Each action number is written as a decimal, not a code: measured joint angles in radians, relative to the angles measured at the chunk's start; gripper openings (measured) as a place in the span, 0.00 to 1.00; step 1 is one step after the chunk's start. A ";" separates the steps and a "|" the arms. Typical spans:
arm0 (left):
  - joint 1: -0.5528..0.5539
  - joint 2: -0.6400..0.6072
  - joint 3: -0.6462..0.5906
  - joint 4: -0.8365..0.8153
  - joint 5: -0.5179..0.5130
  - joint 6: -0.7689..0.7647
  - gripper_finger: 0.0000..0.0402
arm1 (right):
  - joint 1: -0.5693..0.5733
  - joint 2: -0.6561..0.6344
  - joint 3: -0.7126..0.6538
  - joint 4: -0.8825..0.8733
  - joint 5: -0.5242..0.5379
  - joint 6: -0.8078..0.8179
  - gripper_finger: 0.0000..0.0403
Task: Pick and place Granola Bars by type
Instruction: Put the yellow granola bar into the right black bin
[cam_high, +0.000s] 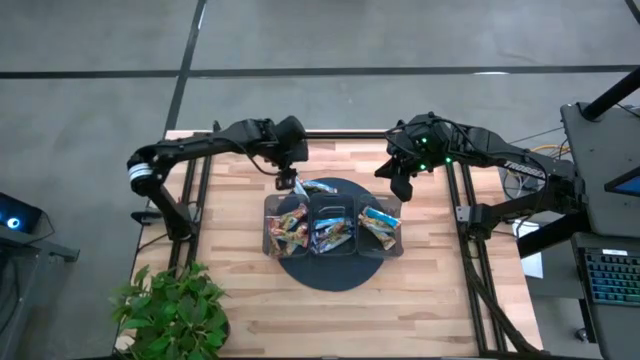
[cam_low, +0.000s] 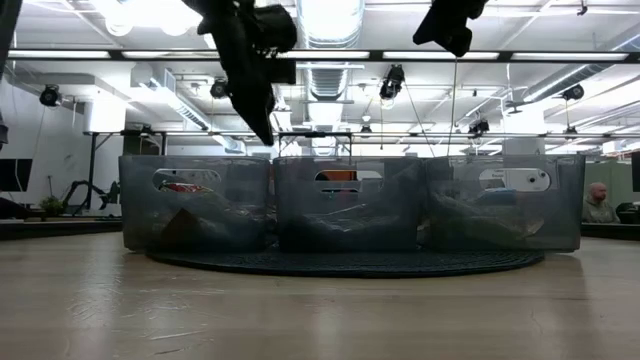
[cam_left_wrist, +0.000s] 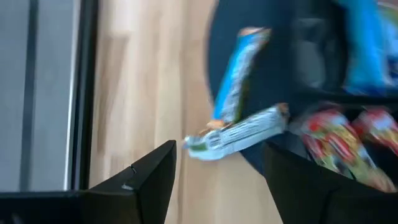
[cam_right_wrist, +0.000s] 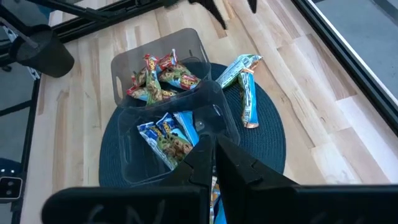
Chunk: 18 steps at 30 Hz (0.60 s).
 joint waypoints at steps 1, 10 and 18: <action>0.001 0.010 0.000 0.000 -0.026 -0.062 0.54 | 0.000 0.000 0.000 0.000 0.000 0.000 0.03; 0.014 0.068 -0.001 0.027 -0.122 -0.698 0.54 | 0.000 0.001 0.000 0.000 0.000 -0.003 0.03; 0.033 0.113 -0.001 0.038 -0.111 -1.195 0.54 | 0.000 0.001 0.000 0.000 0.000 -0.005 0.03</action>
